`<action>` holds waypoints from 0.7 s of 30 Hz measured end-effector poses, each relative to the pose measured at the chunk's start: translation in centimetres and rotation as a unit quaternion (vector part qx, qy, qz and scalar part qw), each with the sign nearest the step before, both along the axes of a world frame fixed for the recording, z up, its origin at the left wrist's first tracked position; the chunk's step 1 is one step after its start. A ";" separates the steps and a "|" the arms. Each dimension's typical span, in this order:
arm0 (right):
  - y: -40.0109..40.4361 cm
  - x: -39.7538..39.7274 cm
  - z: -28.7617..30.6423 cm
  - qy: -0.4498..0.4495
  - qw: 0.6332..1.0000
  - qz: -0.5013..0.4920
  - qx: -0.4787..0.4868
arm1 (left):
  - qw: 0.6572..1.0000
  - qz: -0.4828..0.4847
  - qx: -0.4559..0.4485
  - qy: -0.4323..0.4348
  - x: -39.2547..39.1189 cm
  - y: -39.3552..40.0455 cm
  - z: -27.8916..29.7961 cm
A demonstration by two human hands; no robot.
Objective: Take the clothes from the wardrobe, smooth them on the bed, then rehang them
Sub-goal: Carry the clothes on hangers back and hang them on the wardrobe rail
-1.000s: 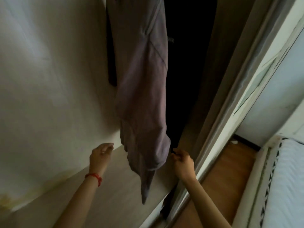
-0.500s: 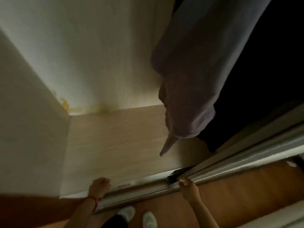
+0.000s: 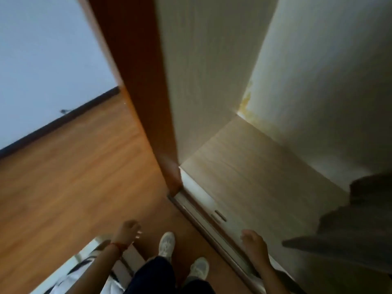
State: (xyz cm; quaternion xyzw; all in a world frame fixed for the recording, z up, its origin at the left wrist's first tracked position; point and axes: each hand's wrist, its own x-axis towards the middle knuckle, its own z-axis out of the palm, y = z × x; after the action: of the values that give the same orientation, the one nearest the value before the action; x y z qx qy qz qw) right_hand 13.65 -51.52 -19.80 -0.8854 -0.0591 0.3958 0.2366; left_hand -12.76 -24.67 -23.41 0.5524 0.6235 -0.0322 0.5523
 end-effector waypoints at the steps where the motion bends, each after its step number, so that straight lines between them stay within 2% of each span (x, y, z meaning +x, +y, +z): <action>1: 1.7 -0.2 0.0 0.006 1.000 0.022 0.003 | 1.000 0.009 0.016 0.000 -0.9 -0.2 0.9; 5: 8.7 -1.5 0.0 0.040 0.988 0.148 0.014 | 0.994 0.103 0.034 0.005 -6.1 -0.8 3.1; 9: 15.0 -3.6 -0.1 0.015 0.968 0.251 0.013 | 0.985 0.167 0.031 0.021 -10.3 -0.4 3.1; 17: 27.1 -8.3 -1.1 0.042 0.952 0.304 0.004 | 0.958 0.288 0.003 -0.013 -14.8 7.4 1.7; 21: 33.9 -10.8 -0.8 0.069 0.946 0.318 -0.005 | 0.955 0.295 0.015 -0.030 -15.9 13.9 2.1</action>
State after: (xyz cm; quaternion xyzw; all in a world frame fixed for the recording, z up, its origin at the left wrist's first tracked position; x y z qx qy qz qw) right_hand 2.81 -17.58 -20.64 -0.7923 -0.3189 0.5108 0.0977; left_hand -28.70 -10.78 -21.34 0.3525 0.7426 0.1576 0.5473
